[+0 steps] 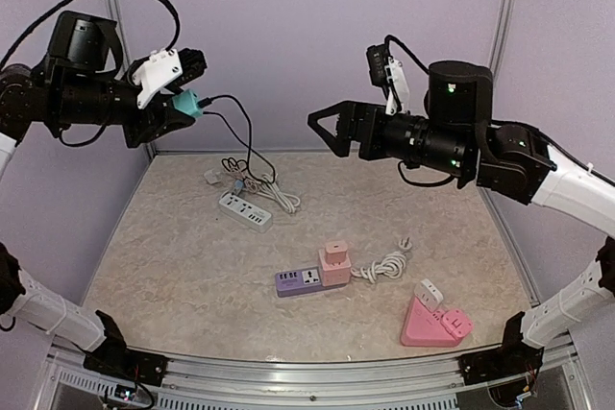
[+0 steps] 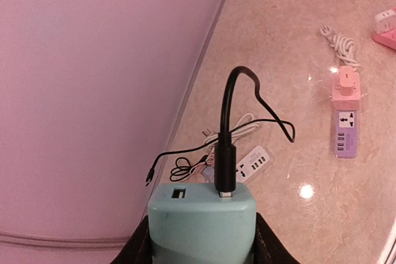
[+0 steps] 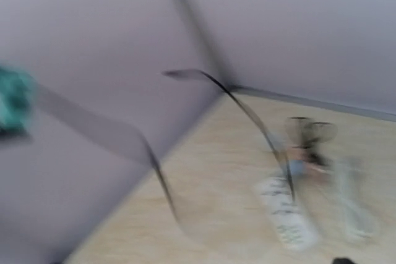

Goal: Insert the plug
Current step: Pick up the plug from the center of the board.

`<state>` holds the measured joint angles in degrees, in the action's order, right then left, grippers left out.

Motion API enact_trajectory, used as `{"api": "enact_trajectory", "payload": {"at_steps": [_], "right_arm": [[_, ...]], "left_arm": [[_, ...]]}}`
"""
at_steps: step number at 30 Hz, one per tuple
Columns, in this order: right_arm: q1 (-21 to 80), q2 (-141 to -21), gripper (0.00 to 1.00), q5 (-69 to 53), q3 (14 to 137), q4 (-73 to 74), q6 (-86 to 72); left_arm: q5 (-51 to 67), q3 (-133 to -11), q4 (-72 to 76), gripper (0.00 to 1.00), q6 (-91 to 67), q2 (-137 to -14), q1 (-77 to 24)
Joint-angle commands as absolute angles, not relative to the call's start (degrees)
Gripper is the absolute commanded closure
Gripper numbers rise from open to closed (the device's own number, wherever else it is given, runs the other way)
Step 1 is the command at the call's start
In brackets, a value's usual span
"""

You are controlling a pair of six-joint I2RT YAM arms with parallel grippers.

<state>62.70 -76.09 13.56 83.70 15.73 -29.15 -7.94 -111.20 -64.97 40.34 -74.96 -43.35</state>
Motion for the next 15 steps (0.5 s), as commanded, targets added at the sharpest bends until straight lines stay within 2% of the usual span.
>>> {"api": "enact_trajectory", "payload": {"at_steps": [1, 7, 11, 15], "right_arm": [[62.83, -80.81, 0.11, -3.15, 83.65, 5.23, -33.50], [63.02, -84.81, 0.11, -8.71, 83.17, 0.18, -40.29], [63.02, -87.86, 0.11, -11.36, 83.68, 0.18, -42.91], [62.72, -90.34, 0.17, -14.60, 82.60, -5.06, -46.13]], "left_arm": [[-14.85, -110.70, -78.43, 1.00, 43.25, -78.68, -54.74], [-20.19, -109.84, -79.68, 1.00, 42.79, -80.55, -63.56], [-20.85, -109.97, -79.05, 1.00, 42.98, -81.37, -64.81], [-20.32, -110.13, -78.19, 1.00, 42.71, -81.80, -64.95]]}}
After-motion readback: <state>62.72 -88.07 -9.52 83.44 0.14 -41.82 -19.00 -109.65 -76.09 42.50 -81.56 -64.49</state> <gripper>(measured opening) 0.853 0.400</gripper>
